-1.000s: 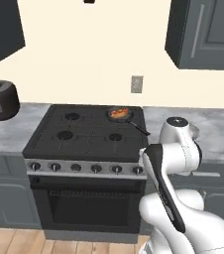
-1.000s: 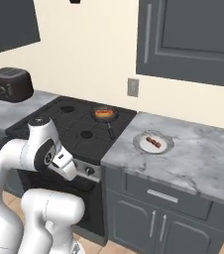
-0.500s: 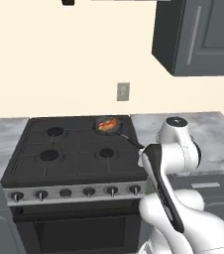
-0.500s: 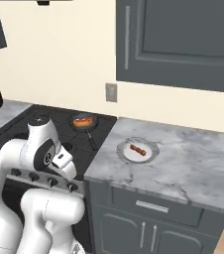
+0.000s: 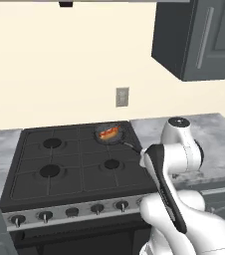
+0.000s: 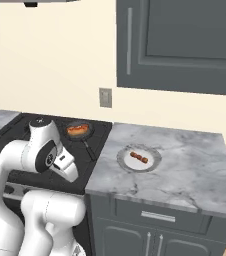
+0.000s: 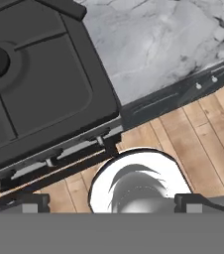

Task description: Place the cold items (onion and tangerine) from the fridge in one tupperware on the dining counter. Place the warm items (hot dog and kebab skewer) in the stove area in another tupperware.

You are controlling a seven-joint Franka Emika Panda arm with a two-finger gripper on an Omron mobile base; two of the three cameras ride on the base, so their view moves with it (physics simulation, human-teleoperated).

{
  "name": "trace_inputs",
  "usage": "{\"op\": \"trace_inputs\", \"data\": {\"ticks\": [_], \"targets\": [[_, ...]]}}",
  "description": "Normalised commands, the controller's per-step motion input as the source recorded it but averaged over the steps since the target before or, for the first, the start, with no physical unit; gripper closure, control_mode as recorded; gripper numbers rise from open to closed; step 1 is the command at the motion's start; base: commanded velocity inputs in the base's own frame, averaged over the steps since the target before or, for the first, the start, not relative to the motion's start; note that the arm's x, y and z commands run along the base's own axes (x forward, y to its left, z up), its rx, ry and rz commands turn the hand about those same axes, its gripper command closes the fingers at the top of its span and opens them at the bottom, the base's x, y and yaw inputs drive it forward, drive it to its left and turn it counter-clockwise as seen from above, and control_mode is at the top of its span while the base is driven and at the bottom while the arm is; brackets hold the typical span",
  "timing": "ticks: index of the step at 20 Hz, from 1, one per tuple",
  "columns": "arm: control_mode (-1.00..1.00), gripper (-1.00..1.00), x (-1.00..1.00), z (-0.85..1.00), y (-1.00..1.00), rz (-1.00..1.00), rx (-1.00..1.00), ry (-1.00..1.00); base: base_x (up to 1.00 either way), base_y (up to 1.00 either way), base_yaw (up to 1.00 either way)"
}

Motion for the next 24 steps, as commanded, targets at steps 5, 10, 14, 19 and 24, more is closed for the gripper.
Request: {"op": "trace_inputs", "data": {"ticks": [5,10,14,19,24], "targets": [[-1.00,-1.00,0.06,0.08,0.00,-0.01,0.03,-0.05,0.33,0.13,-0.05],[-1.00,-1.00,0.02,0.75,-0.01,0.09,0.23,-0.31,0.00,0.00,0.00],[-1.00,-1.00,0.34,0.99,0.21,0.12,0.04,-0.34,0.00,0.00,0.00],[-1.00,-1.00,0.41,0.82,0.61,0.05,-0.04,-0.03,0.00,0.00,0.00],[-1.00,-1.00,0.64,-0.04,0.16,-0.14,0.28,-0.04,0.00,0.00,0.00]]}}
